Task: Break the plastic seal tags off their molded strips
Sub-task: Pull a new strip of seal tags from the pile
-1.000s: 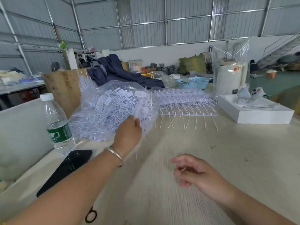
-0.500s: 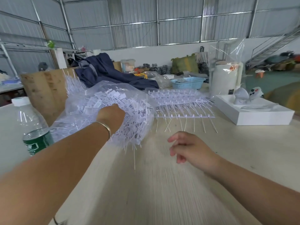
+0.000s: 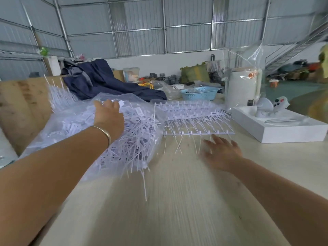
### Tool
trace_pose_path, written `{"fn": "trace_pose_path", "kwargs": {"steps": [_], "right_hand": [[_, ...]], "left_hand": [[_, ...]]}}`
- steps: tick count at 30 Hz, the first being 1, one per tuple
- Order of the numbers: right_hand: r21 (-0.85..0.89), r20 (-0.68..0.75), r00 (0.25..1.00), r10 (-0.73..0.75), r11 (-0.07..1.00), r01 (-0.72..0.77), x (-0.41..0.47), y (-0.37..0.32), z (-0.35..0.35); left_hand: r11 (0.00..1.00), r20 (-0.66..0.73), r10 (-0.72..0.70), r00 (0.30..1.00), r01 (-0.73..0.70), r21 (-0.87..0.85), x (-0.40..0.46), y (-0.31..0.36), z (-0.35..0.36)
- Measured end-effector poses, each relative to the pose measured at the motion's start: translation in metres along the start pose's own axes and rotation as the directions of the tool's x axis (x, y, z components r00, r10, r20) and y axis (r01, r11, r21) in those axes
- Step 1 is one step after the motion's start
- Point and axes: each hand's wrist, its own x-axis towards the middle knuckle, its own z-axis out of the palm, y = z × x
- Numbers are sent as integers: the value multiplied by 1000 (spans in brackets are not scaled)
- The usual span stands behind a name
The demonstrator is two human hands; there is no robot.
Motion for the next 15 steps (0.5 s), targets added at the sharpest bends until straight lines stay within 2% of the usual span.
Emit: {"fn": "trace_pose_path", "kwargs": {"steps": [1, 5, 9, 12, 15], "right_hand": [[26, 31, 1000, 5, 1000, -6, 6, 5, 3], [107, 149, 988, -49, 994, 33, 18, 5, 10], [79, 141, 988, -55, 996, 44, 11, 1, 11], [25, 139, 989, -40, 999, 37, -8, 2, 5], [-32, 131, 989, -70, 997, 75, -39, 8, -2]], "left_hand": [[999, -13, 6, 1000, -6, 34, 1, 0, 1], [999, -86, 11, 996, -14, -35, -4, 4, 0], [997, -181, 43, 982, -53, -54, -14, 10, -4], [985, -293, 21, 956, -69, -157, -27, 15, -11], [948, -427, 27, 904, -159, -276, -56, 28, -23]]}}
